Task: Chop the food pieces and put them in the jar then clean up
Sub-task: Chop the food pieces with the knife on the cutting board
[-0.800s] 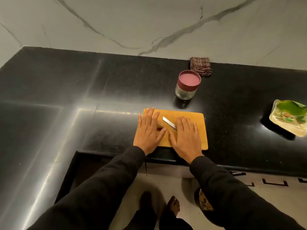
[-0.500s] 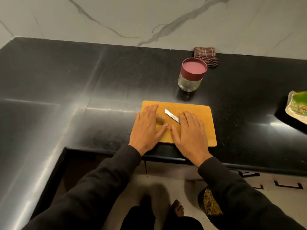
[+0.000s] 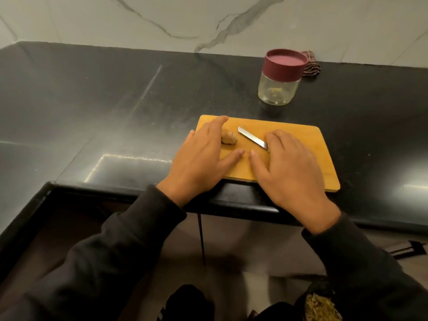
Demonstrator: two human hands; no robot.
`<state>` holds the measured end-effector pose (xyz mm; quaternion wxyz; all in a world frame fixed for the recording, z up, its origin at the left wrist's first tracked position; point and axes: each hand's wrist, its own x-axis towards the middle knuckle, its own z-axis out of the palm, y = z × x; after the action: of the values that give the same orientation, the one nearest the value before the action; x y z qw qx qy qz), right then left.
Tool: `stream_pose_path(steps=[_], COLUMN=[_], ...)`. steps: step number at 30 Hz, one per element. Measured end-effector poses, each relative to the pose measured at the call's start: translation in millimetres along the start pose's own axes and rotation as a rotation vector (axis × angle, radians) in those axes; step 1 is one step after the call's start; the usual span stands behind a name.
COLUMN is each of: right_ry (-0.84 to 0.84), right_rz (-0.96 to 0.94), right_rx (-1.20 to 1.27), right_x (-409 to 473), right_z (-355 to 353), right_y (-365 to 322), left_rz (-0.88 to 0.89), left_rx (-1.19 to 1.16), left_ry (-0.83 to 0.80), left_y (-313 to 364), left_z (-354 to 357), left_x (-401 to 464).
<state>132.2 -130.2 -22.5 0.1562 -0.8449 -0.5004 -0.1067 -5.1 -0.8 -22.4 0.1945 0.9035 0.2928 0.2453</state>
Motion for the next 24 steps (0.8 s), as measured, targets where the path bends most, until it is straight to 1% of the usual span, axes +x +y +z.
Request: stream_pose_path(steps=[6, 16, 20, 24], right_ry=[0.012, -0.033, -0.028, -0.009], right_rz=[0.005, 0.044, 0.061, 0.076], right_rx=[-0.011, 0.028, 0.039, 0.041], right_x=[4, -4, -5, -7], right_z=[1, -10, -13, -15], right_y=[0, -6, -9, -12], left_rz=[0.039, 0.003, -0.021, -0.015], left_rx=[0.048, 0.041, 0.015, 0.005], left_ry=[0.013, 0.010, -0.007, 0.010], left_y=[-3, 2, 3, 5], left_z=[-1, -6, -9, -10], left_x=[1, -3, -2, -3])
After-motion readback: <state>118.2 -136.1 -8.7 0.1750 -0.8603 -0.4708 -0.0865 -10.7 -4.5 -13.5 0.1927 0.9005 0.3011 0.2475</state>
